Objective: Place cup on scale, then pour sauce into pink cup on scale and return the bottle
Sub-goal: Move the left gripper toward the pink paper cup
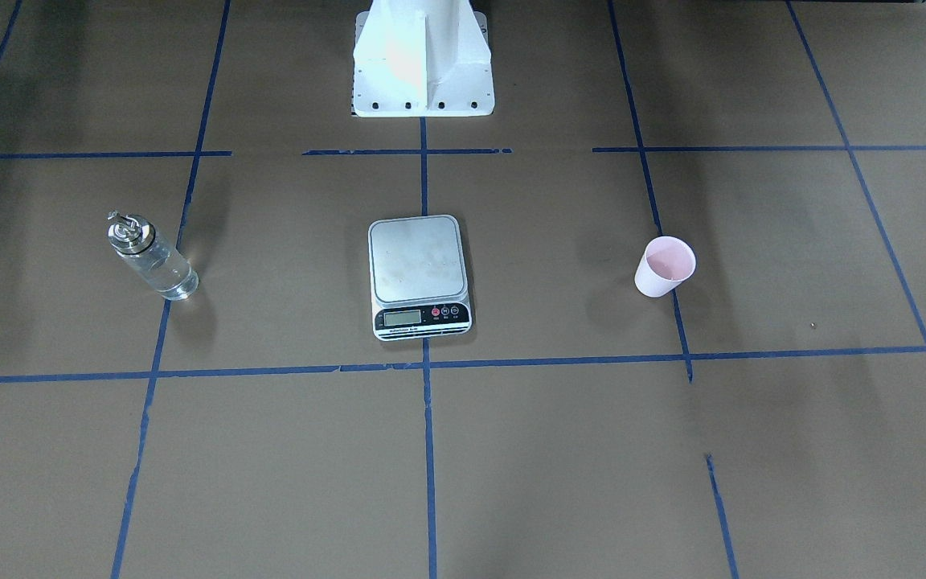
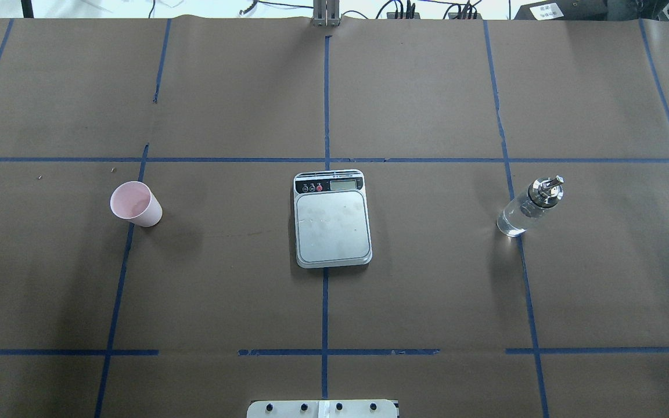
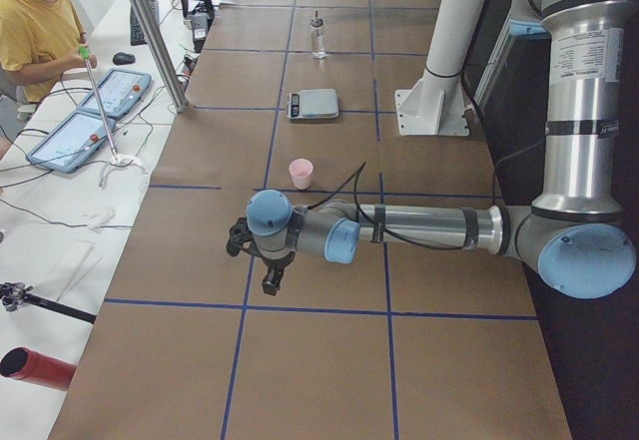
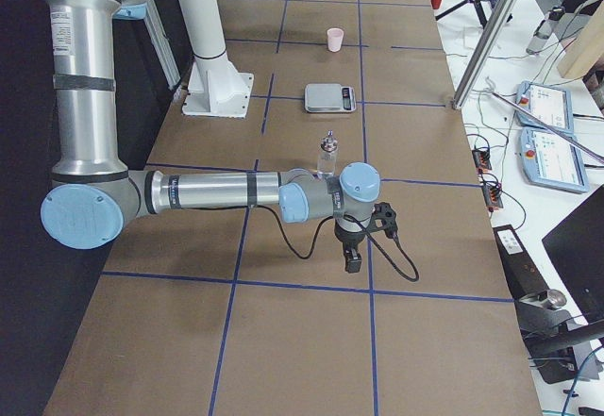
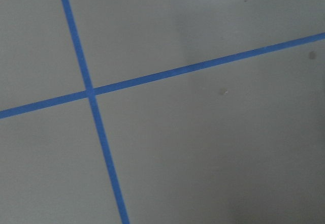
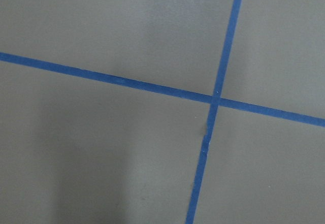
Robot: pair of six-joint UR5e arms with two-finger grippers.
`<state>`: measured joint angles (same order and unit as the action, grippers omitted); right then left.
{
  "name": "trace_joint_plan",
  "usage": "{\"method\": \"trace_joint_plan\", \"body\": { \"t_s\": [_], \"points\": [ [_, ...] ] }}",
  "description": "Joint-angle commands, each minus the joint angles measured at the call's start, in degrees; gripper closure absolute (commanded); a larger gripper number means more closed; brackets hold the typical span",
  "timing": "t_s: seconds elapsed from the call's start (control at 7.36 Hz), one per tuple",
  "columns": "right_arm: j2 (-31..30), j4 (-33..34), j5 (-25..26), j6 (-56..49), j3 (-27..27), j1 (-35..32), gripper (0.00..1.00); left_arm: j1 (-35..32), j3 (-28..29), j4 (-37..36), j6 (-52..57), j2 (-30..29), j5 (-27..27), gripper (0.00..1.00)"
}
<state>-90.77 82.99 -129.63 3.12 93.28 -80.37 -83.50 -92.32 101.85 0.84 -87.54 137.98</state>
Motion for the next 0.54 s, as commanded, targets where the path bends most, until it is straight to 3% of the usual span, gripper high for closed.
{"method": "trace_joint_plan", "body": {
  "t_s": [0.0,0.41],
  "points": [
    [-0.73,-0.11,1.31,0.83,-0.12,-0.05,0.0,-0.61,-1.09,3.41,2.12,0.78,-3.15,0.0],
    [-0.64,-0.03,0.61,1.35,-0.12,0.04,0.0,-0.18,1.35,5.11,1.62,-0.18,-2.89,0.0]
  ]
}}
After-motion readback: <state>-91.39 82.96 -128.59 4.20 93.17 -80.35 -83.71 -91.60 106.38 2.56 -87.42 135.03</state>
